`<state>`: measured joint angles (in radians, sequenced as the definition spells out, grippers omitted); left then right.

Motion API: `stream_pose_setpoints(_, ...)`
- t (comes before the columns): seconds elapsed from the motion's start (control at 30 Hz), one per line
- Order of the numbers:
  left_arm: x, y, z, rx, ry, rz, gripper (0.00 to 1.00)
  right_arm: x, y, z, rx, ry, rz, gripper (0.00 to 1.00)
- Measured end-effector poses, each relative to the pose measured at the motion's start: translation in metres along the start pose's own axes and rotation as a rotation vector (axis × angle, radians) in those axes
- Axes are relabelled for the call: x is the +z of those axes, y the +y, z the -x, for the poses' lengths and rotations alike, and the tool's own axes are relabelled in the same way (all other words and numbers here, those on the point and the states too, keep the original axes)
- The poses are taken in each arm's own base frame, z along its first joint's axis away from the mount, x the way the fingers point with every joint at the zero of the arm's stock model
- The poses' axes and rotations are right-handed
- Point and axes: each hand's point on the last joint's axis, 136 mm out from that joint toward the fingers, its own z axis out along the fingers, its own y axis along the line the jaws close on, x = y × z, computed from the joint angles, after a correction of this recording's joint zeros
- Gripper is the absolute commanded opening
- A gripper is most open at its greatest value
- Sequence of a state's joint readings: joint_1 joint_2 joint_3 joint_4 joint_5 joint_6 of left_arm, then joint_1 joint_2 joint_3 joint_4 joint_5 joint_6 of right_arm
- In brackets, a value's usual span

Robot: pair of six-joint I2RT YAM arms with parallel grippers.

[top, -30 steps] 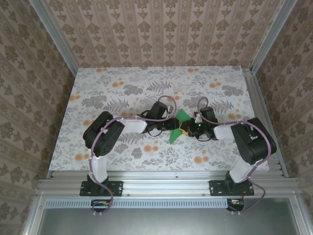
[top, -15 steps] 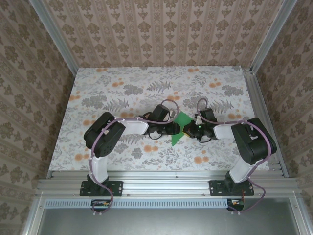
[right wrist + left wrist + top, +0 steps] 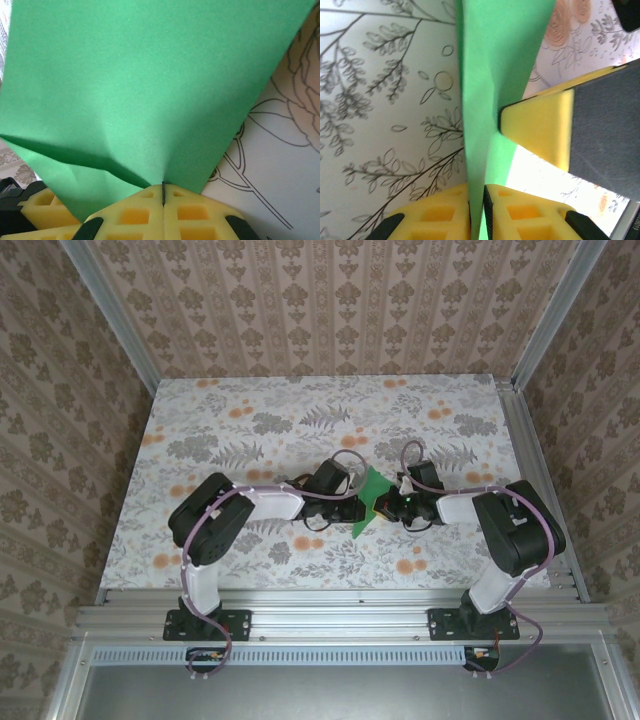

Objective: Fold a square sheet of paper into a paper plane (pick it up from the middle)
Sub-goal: Fold the wing for the fifth time at the center of the table.

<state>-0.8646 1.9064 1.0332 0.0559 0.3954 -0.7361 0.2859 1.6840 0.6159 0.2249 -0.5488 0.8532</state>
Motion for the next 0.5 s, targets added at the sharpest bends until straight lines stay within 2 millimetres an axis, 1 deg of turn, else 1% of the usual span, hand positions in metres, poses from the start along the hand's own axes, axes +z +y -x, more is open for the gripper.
stream_pose_setpoints(0.27, -0.005, -0.001, -0.013, 0.021, 0.021, 0.056, 0.21, 0.0, 0.0, 0.0, -0.008, -0.001, -0.001, 0.06)
stream_pose_setpoints(0.33, -0.007, -0.001, -0.012, 0.023, 0.016, 0.061, 0.17, 0.0, 0.0, 0.0, -0.01, -0.001, -0.002, 0.06)
stream_pose_setpoints(0.37, -0.008, -0.001, -0.012, 0.024, 0.013, 0.063, 0.13, 0.0, 0.0, 0.0, -0.01, -0.001, -0.002, 0.07)
stream_pose_setpoints(0.4, -0.008, -0.001, -0.011, 0.027, 0.011, 0.064, 0.11, 0.0, 0.0, 0.0, -0.01, -0.001, -0.002, 0.06)
stream_pose_setpoints(0.5, -0.009, 0.001, -0.011, 0.029, 0.01, 0.075, 0.11, 0.0, 0.0, 0.0, -0.01, -0.001, -0.001, 0.06)
